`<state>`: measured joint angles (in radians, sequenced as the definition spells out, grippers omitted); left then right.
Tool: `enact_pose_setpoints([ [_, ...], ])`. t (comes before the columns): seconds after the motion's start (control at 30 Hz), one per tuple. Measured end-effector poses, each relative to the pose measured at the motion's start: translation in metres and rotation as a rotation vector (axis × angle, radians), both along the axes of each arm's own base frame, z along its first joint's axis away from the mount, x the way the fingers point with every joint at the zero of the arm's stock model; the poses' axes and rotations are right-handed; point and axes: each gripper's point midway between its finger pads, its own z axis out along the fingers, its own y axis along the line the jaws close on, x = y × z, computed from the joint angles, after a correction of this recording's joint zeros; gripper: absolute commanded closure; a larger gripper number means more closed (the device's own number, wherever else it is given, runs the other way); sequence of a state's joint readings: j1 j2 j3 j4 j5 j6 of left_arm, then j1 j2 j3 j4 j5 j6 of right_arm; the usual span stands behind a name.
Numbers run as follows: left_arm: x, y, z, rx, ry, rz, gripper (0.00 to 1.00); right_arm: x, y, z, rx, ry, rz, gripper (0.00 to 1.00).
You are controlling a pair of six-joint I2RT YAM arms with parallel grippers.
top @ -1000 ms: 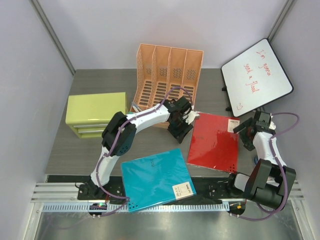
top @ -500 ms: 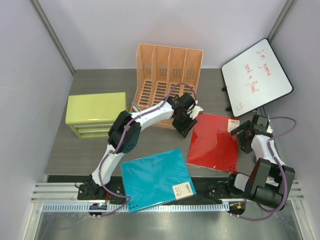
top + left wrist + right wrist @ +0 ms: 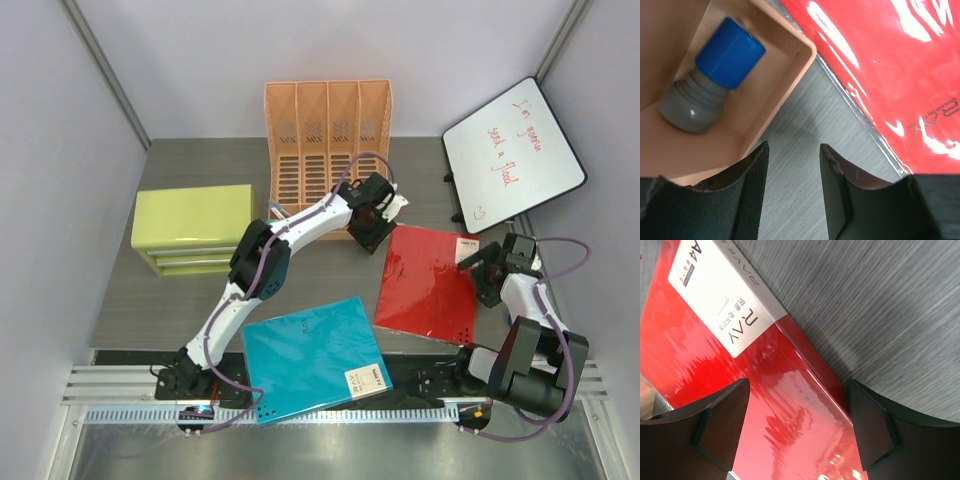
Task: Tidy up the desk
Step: Pick up the folder from the corner of the board.
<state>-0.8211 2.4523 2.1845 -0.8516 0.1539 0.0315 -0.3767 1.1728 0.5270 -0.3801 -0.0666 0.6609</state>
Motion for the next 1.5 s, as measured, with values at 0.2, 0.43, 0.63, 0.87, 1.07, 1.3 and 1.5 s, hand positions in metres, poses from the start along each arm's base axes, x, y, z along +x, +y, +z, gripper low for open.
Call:
enact_pose_setpoints([
  [0.2, 0.001, 0.007, -0.006, 0.012, -0.01, 0.038, 0.53, 0.001, 0.007, 0.002, 0.021, -0.056, 0.004, 0.16],
  [0.43, -0.054, 0.011, 0.007, 0.024, 0.037, -0.025, 0.53, -0.002, 0.021, 0.005, 0.073, -0.104, 0.019, 0.16],
  [0.63, -0.095, -0.017, 0.032, -0.039, 0.045, -0.122, 0.53, -0.008, 0.043, 0.007, 0.163, -0.142, 0.047, 0.15],
  [0.87, -0.086, -0.018, 0.029, -0.039, 0.04, -0.111, 0.54, -0.018, 0.062, 0.008, 0.243, -0.141, 0.069, 0.15],
  [1.07, -0.066, -0.006, 0.014, 0.011, 0.002, -0.086, 0.54, -0.018, 0.06, 0.008, 0.235, -0.135, 0.067, 0.13],
  [1.3, -0.033, 0.003, 0.014, 0.019, -0.078, -0.026, 0.54, -0.019, 0.052, 0.006, 0.19, -0.083, 0.066, 0.11],
  [1.5, -0.02, 0.006, -0.006, 0.04, -0.085, -0.007, 0.54, -0.019, 0.035, 0.005, 0.109, -0.056, 0.015, 0.08],
])
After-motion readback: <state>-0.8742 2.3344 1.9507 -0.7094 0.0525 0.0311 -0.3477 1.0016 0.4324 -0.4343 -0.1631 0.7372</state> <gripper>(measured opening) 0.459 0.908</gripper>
